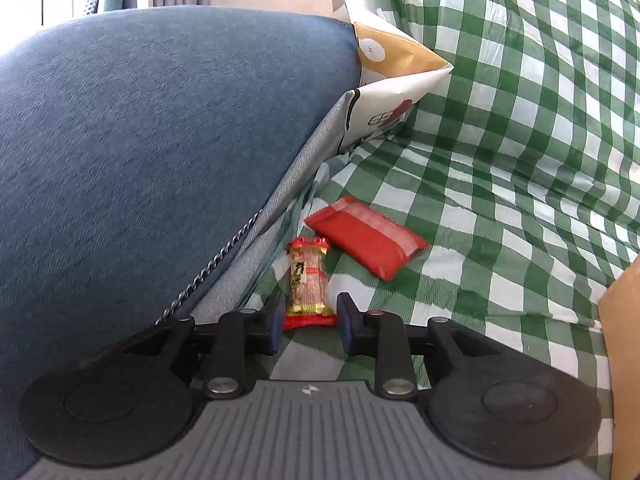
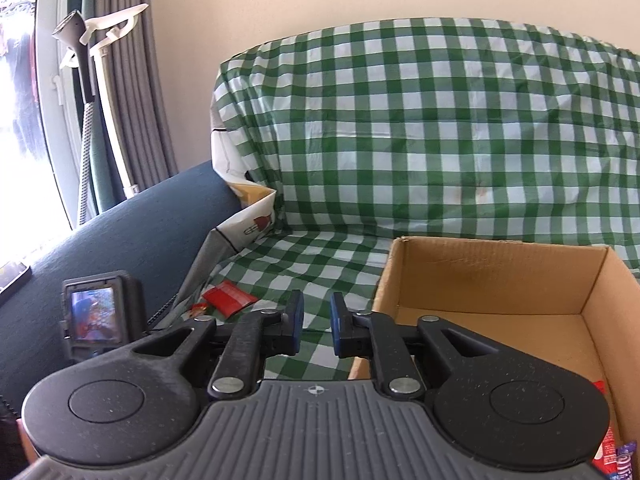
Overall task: Organize snacks
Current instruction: 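Grasp the small red candy with the left gripper while the right reaches the red packet, then grasp the red rectangular packet with the right gripper while the left holds the candy, then carry the red candy with the left gripper while the right carries the red packet over the box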
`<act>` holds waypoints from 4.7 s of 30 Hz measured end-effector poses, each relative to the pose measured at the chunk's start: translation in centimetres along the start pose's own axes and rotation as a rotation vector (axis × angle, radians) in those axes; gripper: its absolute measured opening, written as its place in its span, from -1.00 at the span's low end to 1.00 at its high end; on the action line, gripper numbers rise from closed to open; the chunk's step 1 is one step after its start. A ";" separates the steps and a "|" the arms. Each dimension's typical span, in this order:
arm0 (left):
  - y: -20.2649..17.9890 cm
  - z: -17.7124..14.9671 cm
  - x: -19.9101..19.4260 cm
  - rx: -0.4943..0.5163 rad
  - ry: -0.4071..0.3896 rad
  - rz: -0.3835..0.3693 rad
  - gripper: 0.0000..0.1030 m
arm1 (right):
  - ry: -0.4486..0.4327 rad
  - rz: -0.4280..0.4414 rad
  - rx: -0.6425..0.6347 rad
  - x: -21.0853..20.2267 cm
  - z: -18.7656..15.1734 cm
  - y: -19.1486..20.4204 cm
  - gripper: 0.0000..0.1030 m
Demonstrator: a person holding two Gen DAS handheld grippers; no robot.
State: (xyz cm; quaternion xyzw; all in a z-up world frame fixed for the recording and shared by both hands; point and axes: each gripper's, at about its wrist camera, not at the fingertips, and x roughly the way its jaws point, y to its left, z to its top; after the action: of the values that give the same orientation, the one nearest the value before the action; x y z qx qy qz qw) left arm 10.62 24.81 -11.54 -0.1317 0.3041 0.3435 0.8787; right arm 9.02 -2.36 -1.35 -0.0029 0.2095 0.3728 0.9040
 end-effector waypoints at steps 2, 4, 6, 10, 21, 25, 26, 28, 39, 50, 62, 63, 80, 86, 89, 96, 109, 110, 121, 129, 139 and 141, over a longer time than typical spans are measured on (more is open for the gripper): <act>0.3 0.1 0.1 -0.004 0.001 -0.001 -0.38 | 0.029 0.020 0.000 0.5 0.7 0.4 -0.22; 0.4 0.3 0.0 -0.007 -0.013 0.002 -0.38 | 0.058 0.051 -0.005 1.5 1.8 1.2 -0.11; 0.5 0.5 0.1 -0.008 -0.019 -0.009 -0.25 | 0.081 0.063 -0.041 3.0 3.3 2.5 -0.11; 0.9 0.8 1.3 -0.047 0.025 -0.029 -0.42 | 0.135 0.096 -0.081 7.3 6.8 4.8 -0.09; 5.1 -0.4 -2.5 -0.292 0.247 -0.162 -0.61 | 0.434 0.155 -0.316 24.7 5.5 11.4 0.04; 5.7 -1.7 -4.4 -0.304 0.298 -0.176 -0.62 | 0.492 0.142 -0.422 29.7 3.3 13.0 0.42; 5.7 -1.8 -4.6 -0.301 0.303 -0.177 -0.62 | 0.501 0.132 -0.456 30.7 2.7 13.3 0.44; 5.8 -1.8 -4.7 -0.300 0.310 -0.180 -0.62 | 0.522 0.133 -0.495 31.9 1.7 13.4 0.44; 5.6 -1.9 -4.5 -0.282 0.304 -0.171 -0.63 | 0.531 0.199 -0.478 30.6 1.8 12.4 -0.21; 5.4 -1.5 -4.5 -0.245 0.312 -0.213 -0.64 | 0.472 -0.061 -0.391 14.8 1.9 9.9 -0.21; 3.5 -1.9 -11.1 -0.099 0.235 -0.318 -0.95 | 0.252 -0.033 -0.311 -0.7 -0.2 5.0 -0.21; 3.2 -1.9 -11.7 -0.086 0.222 -0.316 -0.95 | 0.234 -0.031 -0.313 -1.5 -0.3 4.5 -0.21; 0.9 -2.8 -8.1 -0.080 0.392 -0.265 -0.23 | 0.040 0.066 -0.149 -7.5 -2.5 -1.6 -0.20; -1.1 -3.7 -7.9 0.075 0.409 -0.196 -0.24 | 0.038 0.049 -0.129 -7.6 -2.3 -3.3 -0.20; -1.9 -4.1 -8.0 0.140 0.398 -0.177 -0.24 | 0.039 0.039 -0.121 -7.6 -2.3 -3.8 -0.19; -1.9 -4.2 -8.3 0.149 0.377 -0.174 -0.62 | 0.039 0.010 -0.118 -7.8 -2.6 -3.8 -0.19; -1.2 -1.2 -12.6 0.020 0.152 -0.358 -0.63 | 0.006 -0.087 -0.086 -8.0 -2.5 -4.3 -0.19; -1.3 -1.0 -12.8 0.016 0.137 -0.373 -0.63 | 0.000 -0.099 -0.082 -8.0 -2.5 -4.4 -0.19; -4.1 0.8 -16.1 -0.012 -0.017 -0.544 -0.63 | -0.038 -0.192 -0.020 -8.3 -2.1 -6.3 -0.19; -7.9 1.2 -18.8 0.025 -0.083 -0.684 -0.63 | -0.048 -0.248 0.021 -8.9 -2.2 -8.1 -0.19; -11.5 0.4 -20.6 0.072 -0.078 -0.771 -0.63 | -0.046 -0.292 0.035 -9.5 -2.1 -9.8 -0.19; -11.9 0.2 -20.7 0.078 -0.076 -0.779 -0.63 | -0.048 -0.299 0.043 -9.6 -2.1 -10.1 -0.19</act>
State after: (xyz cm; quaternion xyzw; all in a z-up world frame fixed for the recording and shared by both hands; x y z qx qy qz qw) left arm 6.88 5.41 1.82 -0.1911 0.2113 -0.0230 0.9583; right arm 8.98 -16.49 -1.15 -0.0058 0.1928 0.2296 0.9540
